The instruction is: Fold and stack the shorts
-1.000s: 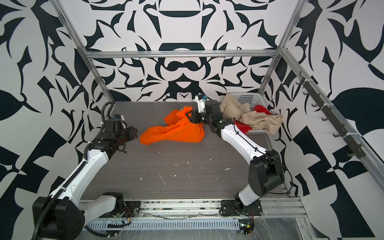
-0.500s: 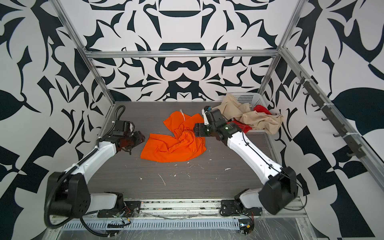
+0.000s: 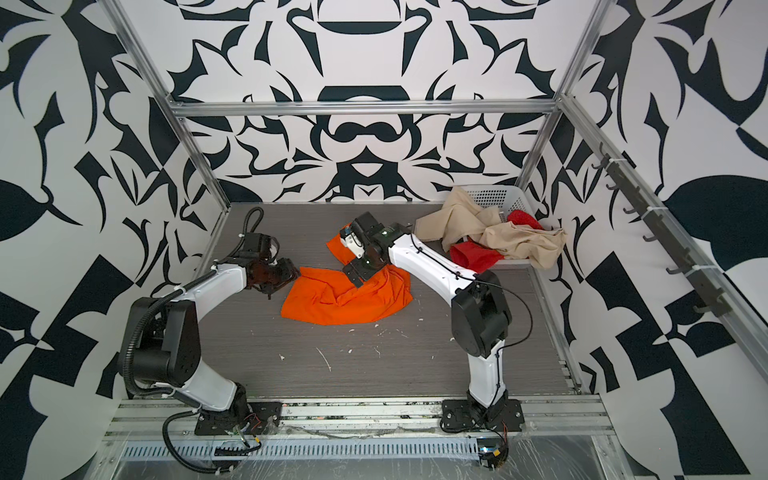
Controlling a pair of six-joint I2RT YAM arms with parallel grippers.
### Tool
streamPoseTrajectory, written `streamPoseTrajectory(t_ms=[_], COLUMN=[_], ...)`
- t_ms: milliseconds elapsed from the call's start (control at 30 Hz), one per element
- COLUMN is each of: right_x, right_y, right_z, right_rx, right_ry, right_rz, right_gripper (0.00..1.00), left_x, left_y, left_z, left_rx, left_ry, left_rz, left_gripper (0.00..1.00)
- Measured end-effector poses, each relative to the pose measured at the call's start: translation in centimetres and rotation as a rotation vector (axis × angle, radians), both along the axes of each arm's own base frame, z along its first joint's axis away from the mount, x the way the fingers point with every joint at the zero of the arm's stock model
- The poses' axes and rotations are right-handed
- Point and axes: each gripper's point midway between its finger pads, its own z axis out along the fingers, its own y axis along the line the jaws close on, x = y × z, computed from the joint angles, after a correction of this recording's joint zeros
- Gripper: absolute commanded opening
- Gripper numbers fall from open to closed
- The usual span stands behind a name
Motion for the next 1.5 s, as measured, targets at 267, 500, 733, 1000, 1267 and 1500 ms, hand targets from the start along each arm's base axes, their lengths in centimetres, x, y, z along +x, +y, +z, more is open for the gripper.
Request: streamPoseTrajectory(t_ms=[267, 500, 733, 1000, 1267, 1500], right_x=[3.0, 3.3, 2.1, 1.4, 0.5, -2.6], right_y=[1.1, 0.7, -0.6, -1.7, -5.9, -15.0], right_z=[-2.3, -5.8, -6.9, -3.4, 8.3, 8.3], right_rx=[-0.172, -0.295, -0.369, -0.304, 0.127, 0.436], right_ry=[-0.038, 0.06, 0.133, 0.092, -0.177, -0.275], right_rz=[0.162, 0.261, 0.303, 0.23, -0.052, -0.496], right_gripper=[0.99, 0.89, 0.39, 0.06, 0.0, 0.0], left_x=[-0.2, -0.1, 0.3, 2.6, 2.7, 1.1], left_y=[1.3, 1.8, 1.7, 0.9, 0.1, -0.5], left_z=[0.8, 0.9, -0.3, 0.8, 4.4, 6.9], left_rx=[-0.002, 0.003, -0.001, -0.006, -0.027, -0.034], left_ry=[-0.022, -0.026, -0.009, -0.051, -0.168, -0.237], left_rz=[0.035, 0.046, 0.035, -0.031, -0.094, -0.12], left_gripper=[0.61, 0.61, 0.61, 0.61, 0.6, 0.6])
